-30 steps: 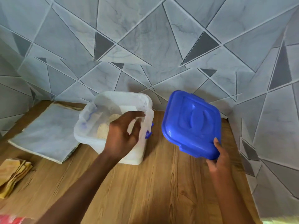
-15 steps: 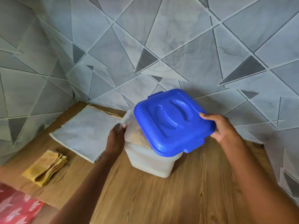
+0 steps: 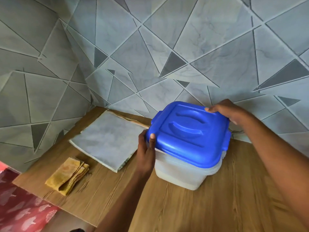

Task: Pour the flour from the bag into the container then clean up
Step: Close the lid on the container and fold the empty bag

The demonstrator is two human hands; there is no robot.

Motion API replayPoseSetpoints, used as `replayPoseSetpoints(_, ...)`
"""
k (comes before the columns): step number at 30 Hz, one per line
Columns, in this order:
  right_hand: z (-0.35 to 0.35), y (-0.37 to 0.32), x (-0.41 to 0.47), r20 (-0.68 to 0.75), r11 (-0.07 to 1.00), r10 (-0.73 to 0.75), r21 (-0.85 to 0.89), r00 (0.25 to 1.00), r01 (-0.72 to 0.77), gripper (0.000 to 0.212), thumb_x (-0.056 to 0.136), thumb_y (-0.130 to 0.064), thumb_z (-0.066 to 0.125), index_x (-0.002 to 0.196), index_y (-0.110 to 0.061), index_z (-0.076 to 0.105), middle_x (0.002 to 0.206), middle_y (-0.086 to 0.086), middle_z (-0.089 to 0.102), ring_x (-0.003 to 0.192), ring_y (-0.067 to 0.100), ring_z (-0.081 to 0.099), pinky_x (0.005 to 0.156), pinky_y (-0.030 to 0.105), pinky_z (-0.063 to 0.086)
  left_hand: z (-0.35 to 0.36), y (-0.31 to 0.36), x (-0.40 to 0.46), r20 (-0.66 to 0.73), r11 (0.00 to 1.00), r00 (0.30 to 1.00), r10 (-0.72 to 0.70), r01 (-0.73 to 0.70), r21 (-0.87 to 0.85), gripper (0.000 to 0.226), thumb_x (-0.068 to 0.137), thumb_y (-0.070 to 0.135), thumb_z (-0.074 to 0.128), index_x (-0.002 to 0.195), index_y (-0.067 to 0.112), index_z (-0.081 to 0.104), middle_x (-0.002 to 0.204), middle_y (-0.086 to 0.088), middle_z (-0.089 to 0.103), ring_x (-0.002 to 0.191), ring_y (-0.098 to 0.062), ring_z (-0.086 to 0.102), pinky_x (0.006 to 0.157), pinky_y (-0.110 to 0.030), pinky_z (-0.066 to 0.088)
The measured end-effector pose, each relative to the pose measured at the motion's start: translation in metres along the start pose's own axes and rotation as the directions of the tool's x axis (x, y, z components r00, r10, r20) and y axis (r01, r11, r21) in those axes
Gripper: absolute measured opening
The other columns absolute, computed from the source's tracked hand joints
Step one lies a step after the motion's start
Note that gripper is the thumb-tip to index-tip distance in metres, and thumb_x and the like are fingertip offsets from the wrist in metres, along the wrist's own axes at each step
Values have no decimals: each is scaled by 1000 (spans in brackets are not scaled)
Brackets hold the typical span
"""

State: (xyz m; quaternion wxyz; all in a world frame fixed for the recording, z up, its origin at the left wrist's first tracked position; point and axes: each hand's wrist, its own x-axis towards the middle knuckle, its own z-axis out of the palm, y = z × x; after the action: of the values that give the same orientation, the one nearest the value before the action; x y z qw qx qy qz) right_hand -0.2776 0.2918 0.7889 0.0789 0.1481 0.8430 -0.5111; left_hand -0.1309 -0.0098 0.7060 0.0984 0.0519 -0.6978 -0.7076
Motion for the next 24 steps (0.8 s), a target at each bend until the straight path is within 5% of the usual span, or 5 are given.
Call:
replayPoseSetpoints(5, 15, 6, 1, -52, 984, -72, -165, 996, 62, 37, 77, -52, 69, 70, -15, 64, 79, 10, 66, 82, 28, 63, 70, 36, 41, -2, -2, -2, -62, 999, 998, -25, 24, -23, 38, 97, 43, 63, 130, 26, 55, 125, 19, 62, 117, 5, 58, 102, -31, 50)
replayPoseSetpoints(9, 27, 6, 1, -76, 894, -105, -443, 992, 61, 46, 93, -58, 56, 114, -20, 72, 130, 18, 59, 137, 39, 34, 105, 42, 29, -7, 0, 3, -133, 990, 991, -27, 9, -140, 24, 97, 17, 65, 121, 13, 63, 128, 5, 68, 122, -9, 62, 104, -34, 51)
replayPoseSetpoints(17, 38, 16, -5, -94, 903, -104, -425, 990, 55, 53, 80, -77, 51, 107, -35, 70, 134, 17, 41, 132, 39, 35, 109, 52, 35, -6, 0, -1, -129, 994, 991, 18, -4, 109, 41, 98, 38, 63, 136, 22, 60, 123, 22, 64, 117, 7, 58, 101, -26, 49)
replayPoseSetpoints(19, 39, 20, -11, -112, 896, -143, -437, 983, 80, 58, 80, -82, 46, 112, -38, 68, 133, 13, 43, 132, 39, 35, 110, 54, 36, -6, 4, 2, -115, 974, 992, 57, -30, 225, 43, 98, 39, 61, 136, 19, 61, 120, 21, 64, 116, -1, 61, 98, -27, 51)
replayPoseSetpoints(24, 37, 43, -40, -287, 977, -109, -207, 952, 50, 82, 66, -91, 45, 126, -36, 58, 136, 12, 50, 131, 37, 44, 103, 45, 38, -9, 16, 26, -101, 938, 994, 28, 9, 346, 49, 93, 33, 70, 134, 9, 60, 97, 34, 52, 108, -6, 61, 94, -26, 46)
